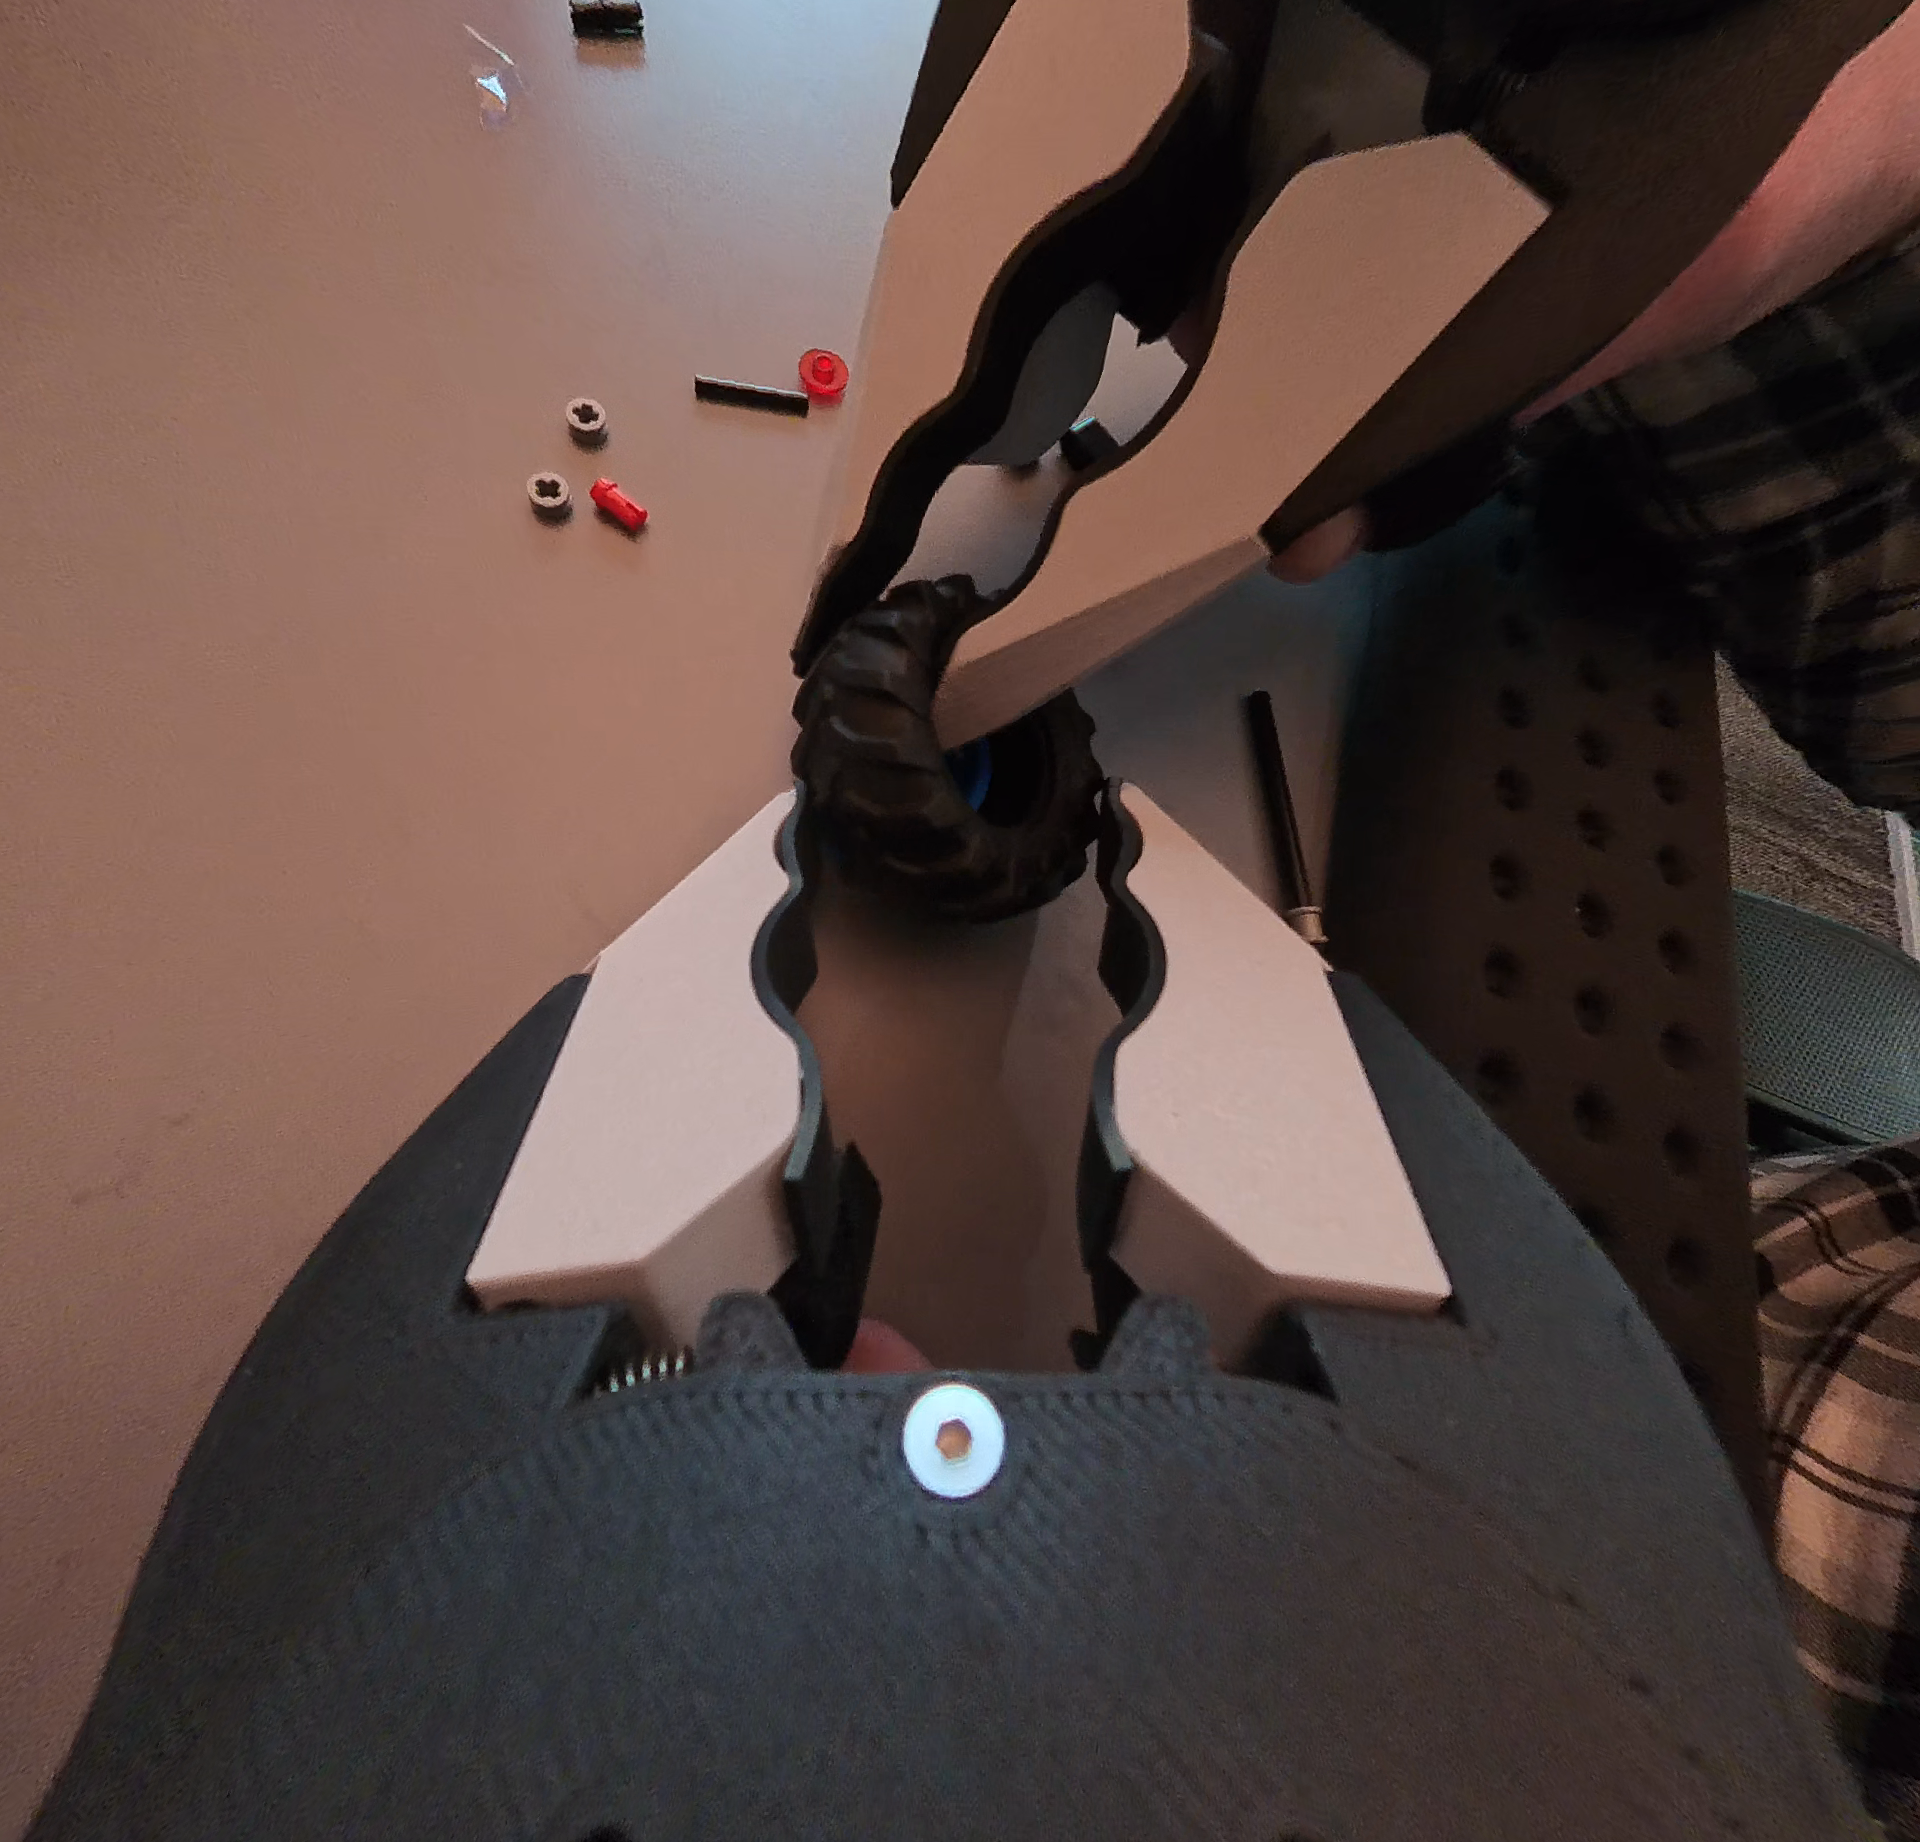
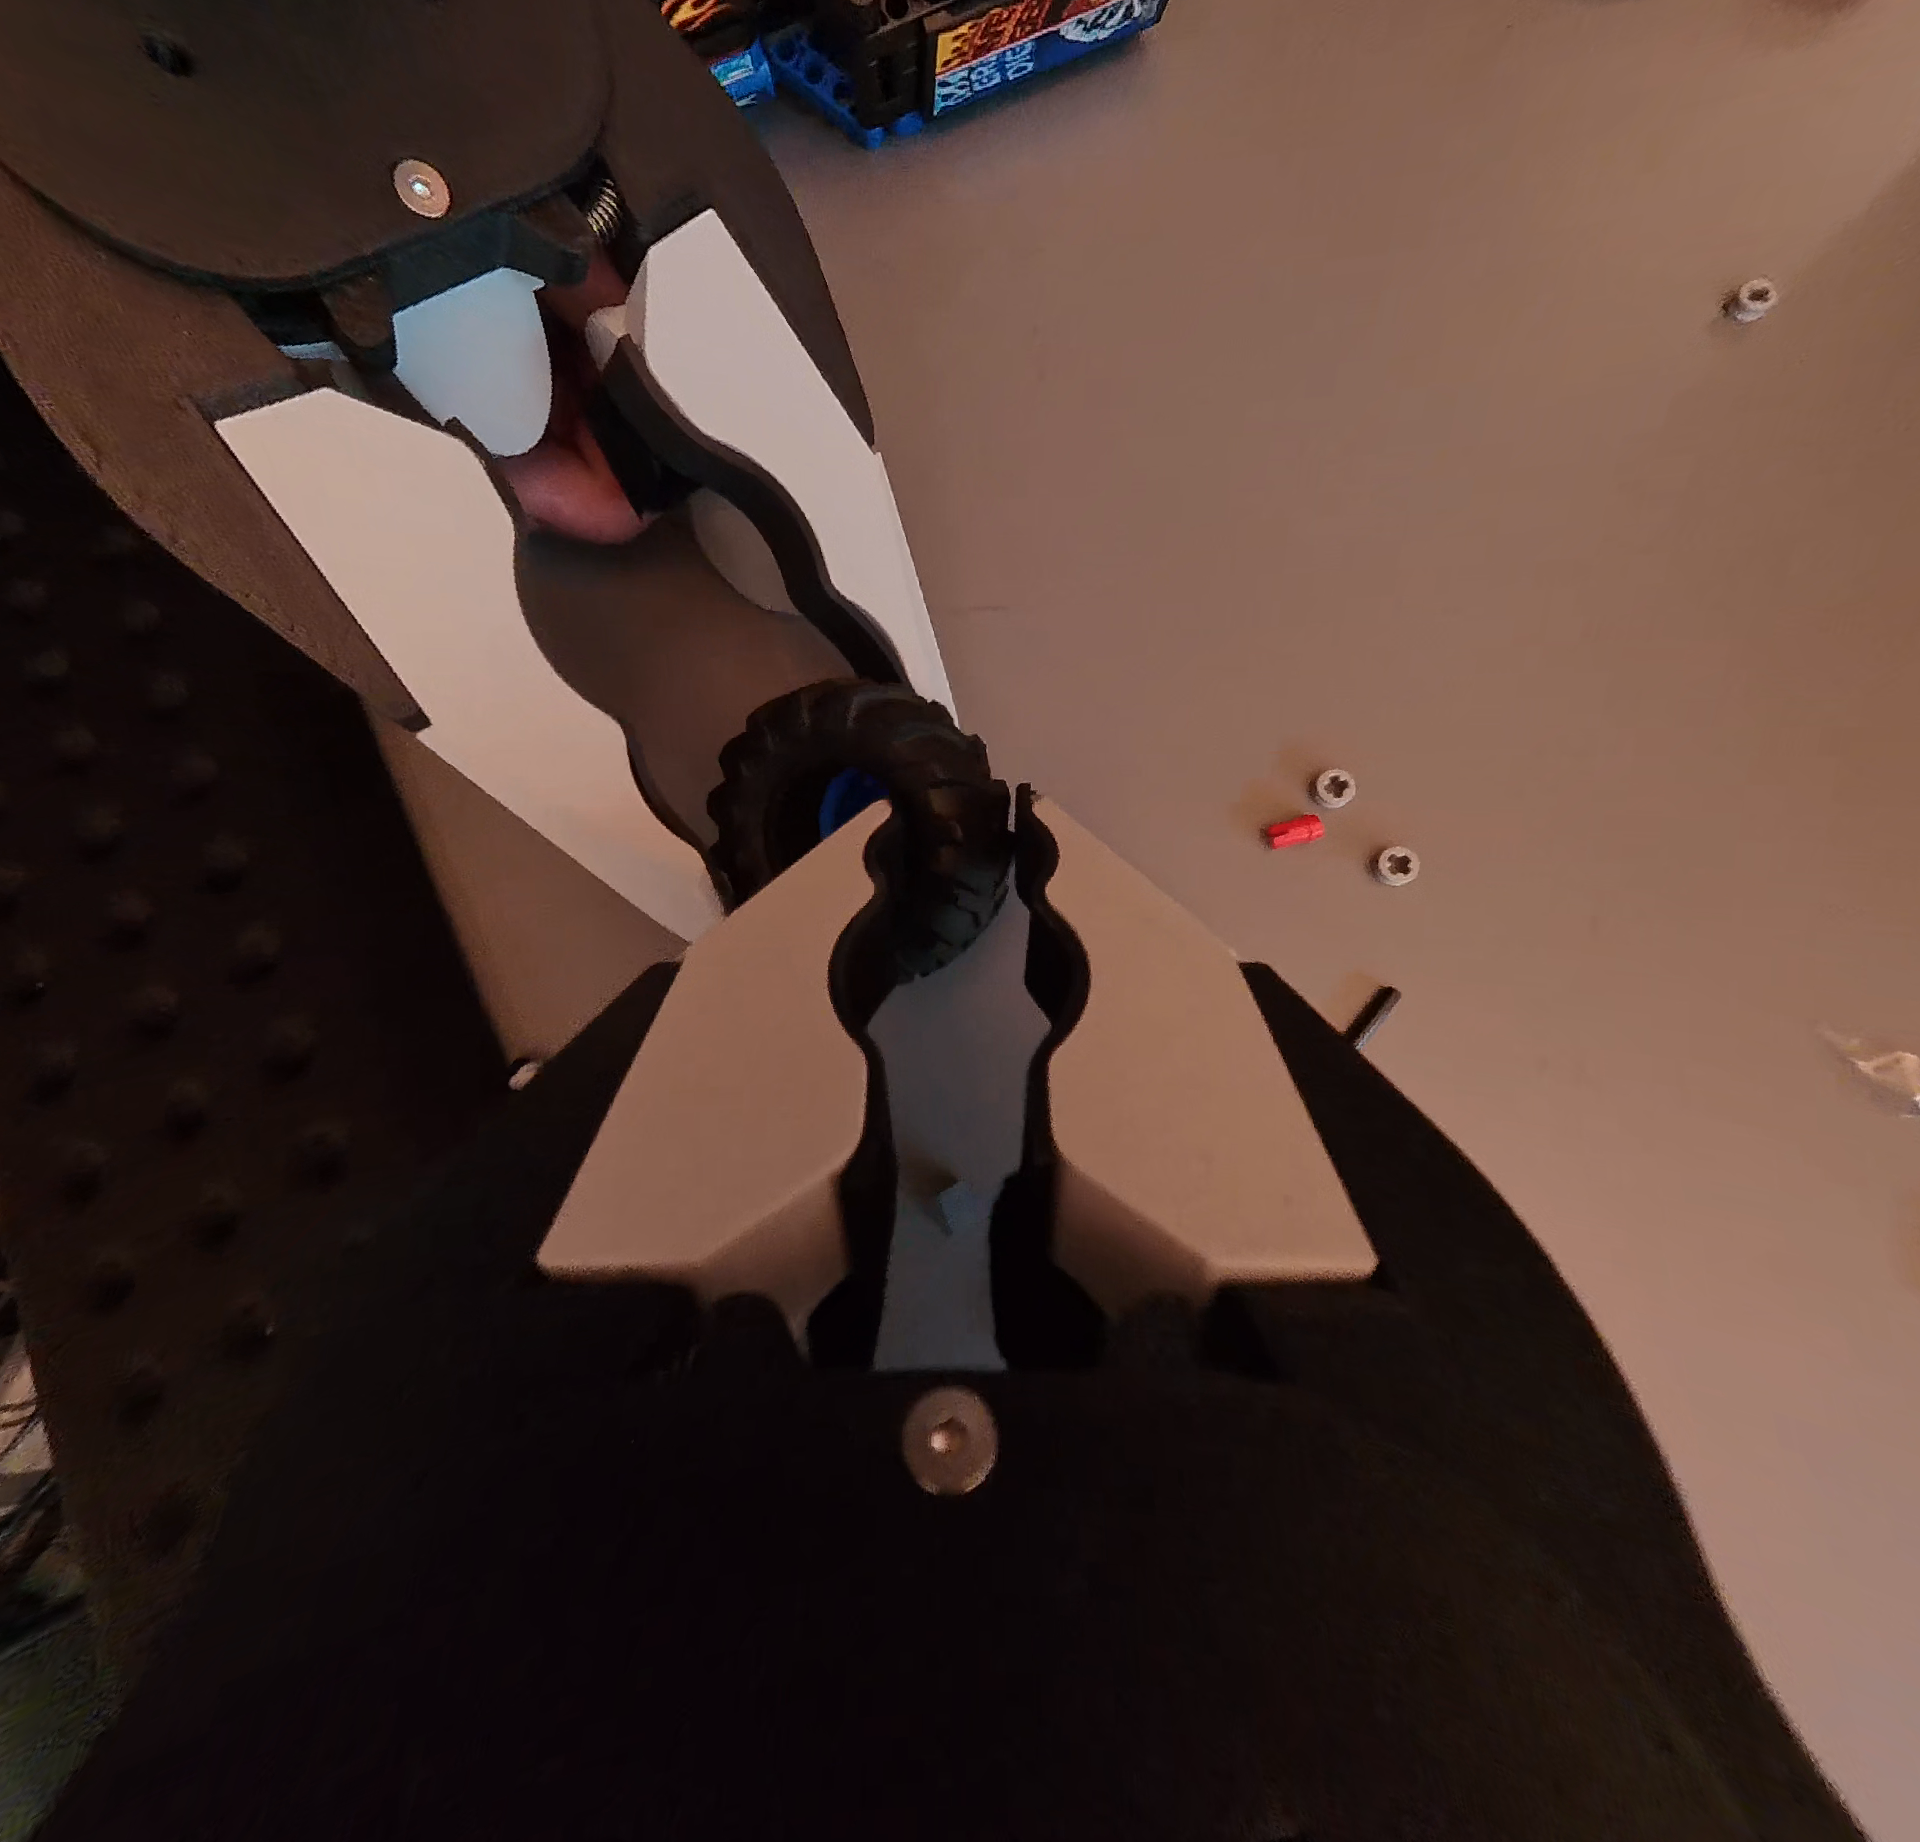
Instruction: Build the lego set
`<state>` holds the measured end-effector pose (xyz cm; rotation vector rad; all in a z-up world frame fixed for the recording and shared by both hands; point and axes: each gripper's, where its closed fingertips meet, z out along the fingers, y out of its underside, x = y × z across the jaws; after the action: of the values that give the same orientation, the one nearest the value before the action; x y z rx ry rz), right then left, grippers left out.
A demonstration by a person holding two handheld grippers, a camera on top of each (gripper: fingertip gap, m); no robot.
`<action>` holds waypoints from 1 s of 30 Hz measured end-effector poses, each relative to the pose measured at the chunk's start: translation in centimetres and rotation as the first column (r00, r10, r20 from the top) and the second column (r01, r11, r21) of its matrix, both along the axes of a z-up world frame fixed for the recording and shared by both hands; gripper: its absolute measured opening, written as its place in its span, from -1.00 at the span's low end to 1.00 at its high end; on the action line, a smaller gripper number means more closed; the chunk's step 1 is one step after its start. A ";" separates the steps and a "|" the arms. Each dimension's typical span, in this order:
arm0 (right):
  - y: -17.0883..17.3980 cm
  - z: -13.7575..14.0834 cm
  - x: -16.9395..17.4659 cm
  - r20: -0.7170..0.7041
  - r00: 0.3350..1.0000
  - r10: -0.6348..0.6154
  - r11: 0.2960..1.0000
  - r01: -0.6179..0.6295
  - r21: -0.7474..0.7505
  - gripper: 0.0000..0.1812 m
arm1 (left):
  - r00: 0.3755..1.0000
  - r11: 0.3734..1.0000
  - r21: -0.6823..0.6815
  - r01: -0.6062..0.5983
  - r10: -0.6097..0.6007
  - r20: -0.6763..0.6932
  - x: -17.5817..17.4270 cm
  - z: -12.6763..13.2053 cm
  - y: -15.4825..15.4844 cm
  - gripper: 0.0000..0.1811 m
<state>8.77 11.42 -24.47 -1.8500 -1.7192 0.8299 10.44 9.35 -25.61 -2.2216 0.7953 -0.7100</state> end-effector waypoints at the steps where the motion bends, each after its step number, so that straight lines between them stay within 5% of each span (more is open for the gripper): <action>1: 0.0 -0.1 0.0 -0.006 1.000 -0.006 1.000 0.006 0.007 -0.81 | 1.000 1.000 -0.003 0.000 0.000 0.002 0.0 0.0 0.0 -0.41; 18: 0.9 -0.7 -0.3 0.052 0.997 -0.056 0.997 0.058 -0.050 -0.84 | 0.998 0.999 0.048 0.021 -0.018 -0.066 -0.1 -0.4 0.1 -0.54; 24: 0.1 -0.9 -0.3 0.092 0.993 -0.072 0.994 0.064 0.092 -0.86 | 0.999 0.999 -0.039 0.011 -0.009 0.049 0.3 0.6 -1.1 -0.18; 30: 0.0 -0.9 -0.6 0.096 0.993 -0.074 0.989 0.060 0.136 -0.86 | 0.980 0.992 -0.099 -0.072 0.089 0.179 -0.7 1.7 -0.3 -0.40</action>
<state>8.19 11.45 -25.36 -1.8767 -1.7185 0.5897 9.73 9.07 -23.92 -2.2174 0.5885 -0.9131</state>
